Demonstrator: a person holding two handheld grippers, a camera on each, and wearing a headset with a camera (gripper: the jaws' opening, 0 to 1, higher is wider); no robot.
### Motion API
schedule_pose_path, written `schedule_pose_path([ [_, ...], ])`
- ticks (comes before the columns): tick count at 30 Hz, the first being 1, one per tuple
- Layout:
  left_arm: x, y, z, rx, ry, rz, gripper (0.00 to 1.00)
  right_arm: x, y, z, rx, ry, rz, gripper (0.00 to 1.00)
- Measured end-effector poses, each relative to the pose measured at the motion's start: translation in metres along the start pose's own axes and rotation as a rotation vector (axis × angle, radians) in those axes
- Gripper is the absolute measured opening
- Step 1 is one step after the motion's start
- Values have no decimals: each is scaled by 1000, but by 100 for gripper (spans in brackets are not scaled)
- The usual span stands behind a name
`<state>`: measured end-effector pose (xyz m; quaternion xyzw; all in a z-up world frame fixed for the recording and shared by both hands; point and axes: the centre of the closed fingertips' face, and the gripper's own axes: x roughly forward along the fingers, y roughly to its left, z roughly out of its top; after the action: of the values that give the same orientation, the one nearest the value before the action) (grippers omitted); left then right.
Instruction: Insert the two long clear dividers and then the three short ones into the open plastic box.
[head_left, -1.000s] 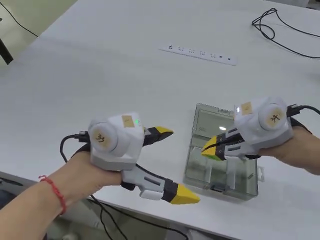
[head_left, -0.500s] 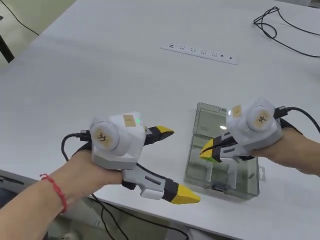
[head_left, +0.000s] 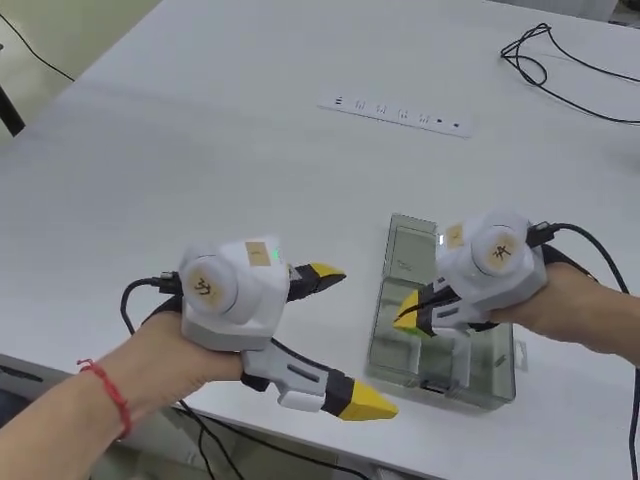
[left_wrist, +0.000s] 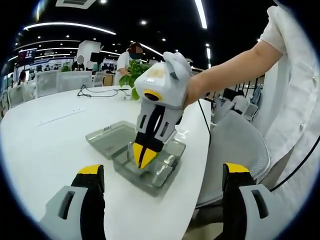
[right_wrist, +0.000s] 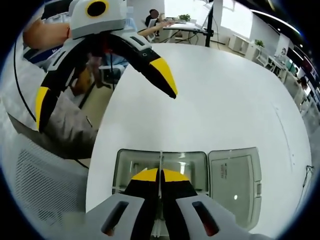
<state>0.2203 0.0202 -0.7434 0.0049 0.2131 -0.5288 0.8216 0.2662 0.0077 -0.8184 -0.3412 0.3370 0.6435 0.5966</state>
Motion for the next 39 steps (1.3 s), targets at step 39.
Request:
schedule_pose_path([
  [39,1,-5,4,0,-2,-2,100,-82,2,2,182,-200,-106,33],
])
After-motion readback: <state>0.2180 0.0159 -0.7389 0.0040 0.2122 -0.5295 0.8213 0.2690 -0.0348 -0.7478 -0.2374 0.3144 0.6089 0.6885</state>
